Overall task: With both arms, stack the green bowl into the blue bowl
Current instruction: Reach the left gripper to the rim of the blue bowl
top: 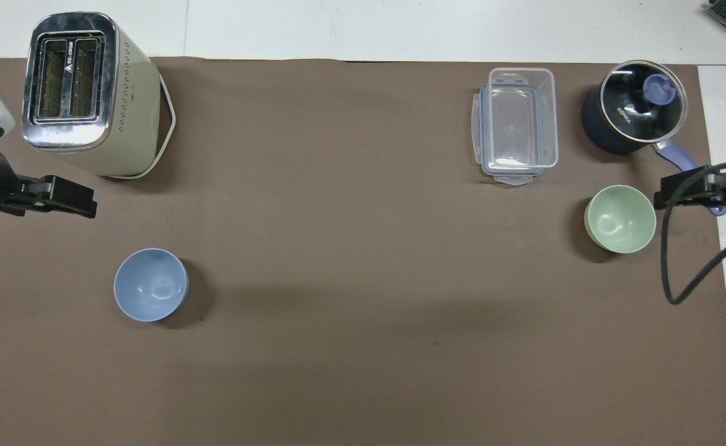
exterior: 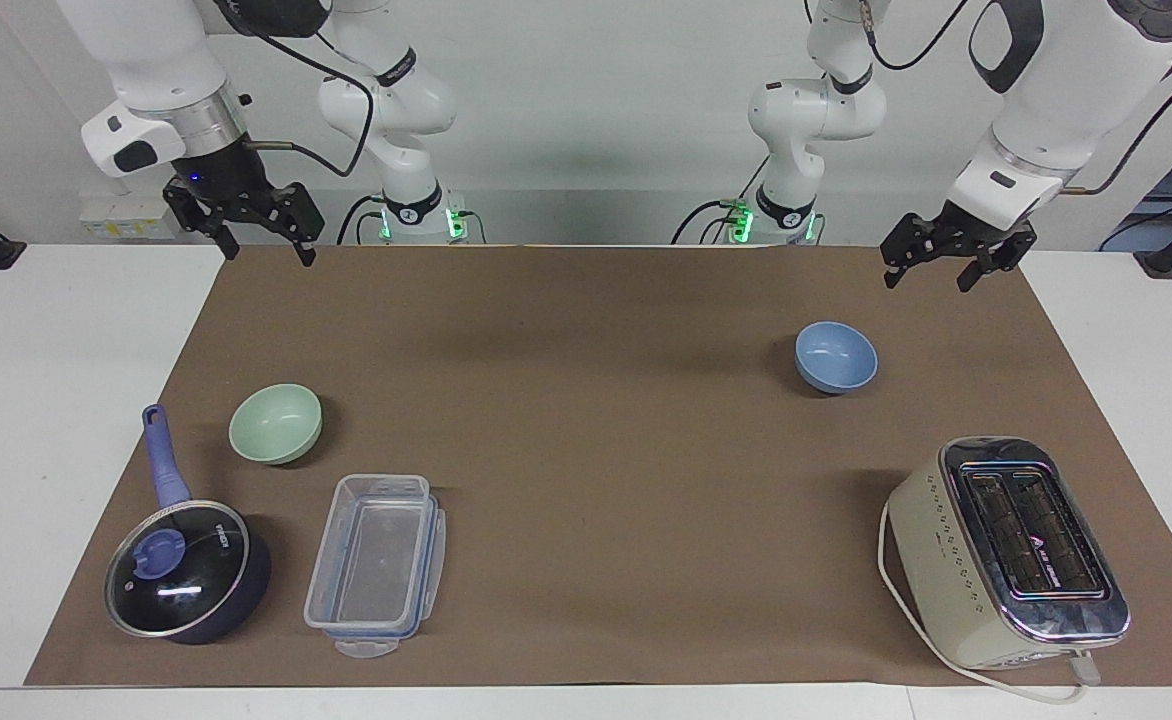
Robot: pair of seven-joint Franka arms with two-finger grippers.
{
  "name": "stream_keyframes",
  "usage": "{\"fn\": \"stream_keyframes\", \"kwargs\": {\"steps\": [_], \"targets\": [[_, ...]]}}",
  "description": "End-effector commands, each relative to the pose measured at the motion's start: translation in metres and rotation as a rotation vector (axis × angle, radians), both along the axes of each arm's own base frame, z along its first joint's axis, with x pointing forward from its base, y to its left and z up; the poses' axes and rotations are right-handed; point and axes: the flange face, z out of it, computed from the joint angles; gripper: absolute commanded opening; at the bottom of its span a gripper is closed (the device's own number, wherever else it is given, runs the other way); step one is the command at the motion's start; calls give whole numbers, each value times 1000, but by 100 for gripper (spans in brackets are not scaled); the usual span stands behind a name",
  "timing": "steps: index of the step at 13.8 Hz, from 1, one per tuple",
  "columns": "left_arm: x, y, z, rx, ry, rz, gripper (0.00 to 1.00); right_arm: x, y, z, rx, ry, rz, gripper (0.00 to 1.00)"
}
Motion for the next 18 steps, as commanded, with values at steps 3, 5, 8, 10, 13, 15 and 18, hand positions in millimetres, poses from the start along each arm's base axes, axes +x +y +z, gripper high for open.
{"fn": "stream_keyframes", "kwargs": {"steps": [3, 5, 8, 10, 13, 15, 18], "targets": [[-7, 10, -3, 8, 24, 21, 100, -1, -1, 3, 21, -16, -13, 100], [-10, 17, -23, 10, 49, 32, 100, -1, -1, 3, 21, -16, -13, 100], [-26, 33, -62, 6, -13, 48, 100, -1, -1, 3, 21, -16, -13, 100], [-35, 42, -89, 5, -8, 2, 100, -1, -1, 3, 21, -16, -13, 100], [-40, 62, -130, 3, -13, -25, 100, -1, -1, 3, 21, -16, -13, 100], [-46, 72, -165, 5, -30, -9, 100, -1, -1, 3, 21, -16, -13, 100], [-56, 73, -217, 10, -65, -6, 100, -1, -1, 3, 21, -16, -13, 100]]}}
